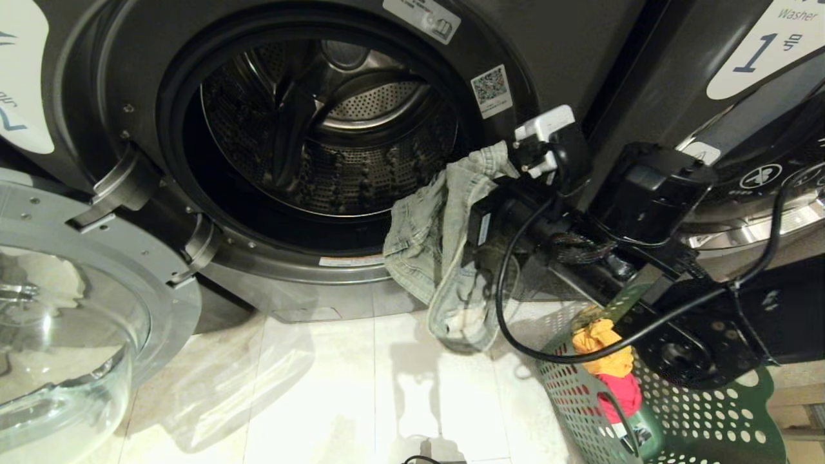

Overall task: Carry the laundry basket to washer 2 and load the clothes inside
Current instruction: Place the clothes into the washing machine

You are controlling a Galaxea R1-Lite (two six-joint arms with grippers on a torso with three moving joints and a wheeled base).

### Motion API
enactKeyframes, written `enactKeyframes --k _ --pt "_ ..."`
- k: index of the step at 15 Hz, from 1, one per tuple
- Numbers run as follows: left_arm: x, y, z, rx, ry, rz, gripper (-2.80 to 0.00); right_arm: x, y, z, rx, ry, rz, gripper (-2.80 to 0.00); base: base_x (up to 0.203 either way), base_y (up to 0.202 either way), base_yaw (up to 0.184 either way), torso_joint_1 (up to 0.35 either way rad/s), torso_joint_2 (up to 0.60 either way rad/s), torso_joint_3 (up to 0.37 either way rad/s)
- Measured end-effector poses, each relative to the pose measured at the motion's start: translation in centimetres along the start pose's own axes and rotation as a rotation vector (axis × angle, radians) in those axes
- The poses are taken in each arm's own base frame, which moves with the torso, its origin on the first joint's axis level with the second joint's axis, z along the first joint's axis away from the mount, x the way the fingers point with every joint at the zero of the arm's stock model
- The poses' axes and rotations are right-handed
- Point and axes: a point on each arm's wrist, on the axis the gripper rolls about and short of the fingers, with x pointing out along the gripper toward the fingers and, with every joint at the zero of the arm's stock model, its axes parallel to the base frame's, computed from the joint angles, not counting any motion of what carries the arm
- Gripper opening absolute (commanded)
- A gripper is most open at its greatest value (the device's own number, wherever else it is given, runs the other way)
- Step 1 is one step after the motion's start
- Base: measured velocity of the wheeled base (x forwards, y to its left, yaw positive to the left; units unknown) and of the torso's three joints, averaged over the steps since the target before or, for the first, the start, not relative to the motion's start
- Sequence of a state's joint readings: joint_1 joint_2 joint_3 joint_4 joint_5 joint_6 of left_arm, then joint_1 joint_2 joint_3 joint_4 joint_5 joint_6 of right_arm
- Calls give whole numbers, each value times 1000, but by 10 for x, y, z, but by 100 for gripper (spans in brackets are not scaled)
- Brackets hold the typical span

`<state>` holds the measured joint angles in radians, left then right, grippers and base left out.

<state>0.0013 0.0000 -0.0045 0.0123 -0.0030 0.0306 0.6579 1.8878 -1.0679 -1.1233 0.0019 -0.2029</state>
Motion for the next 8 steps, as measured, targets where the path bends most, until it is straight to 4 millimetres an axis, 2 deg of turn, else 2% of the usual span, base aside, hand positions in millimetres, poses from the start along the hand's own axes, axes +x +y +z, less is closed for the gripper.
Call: enactKeyframes --k 4,6,8 --pt "0 0 0 0 0 0 -280 11 33 -14 27 21 72 -280 0 0 0 0 0 0" --pt "0 0 0 0 0 0 -280 16 42 -20 31 29 54 -280 0 0 0 0 0 0" --pt "0 0 0 0 0 0 -280 33 45 -16 39 -42 0 -280 0 0 0 0 0 0"
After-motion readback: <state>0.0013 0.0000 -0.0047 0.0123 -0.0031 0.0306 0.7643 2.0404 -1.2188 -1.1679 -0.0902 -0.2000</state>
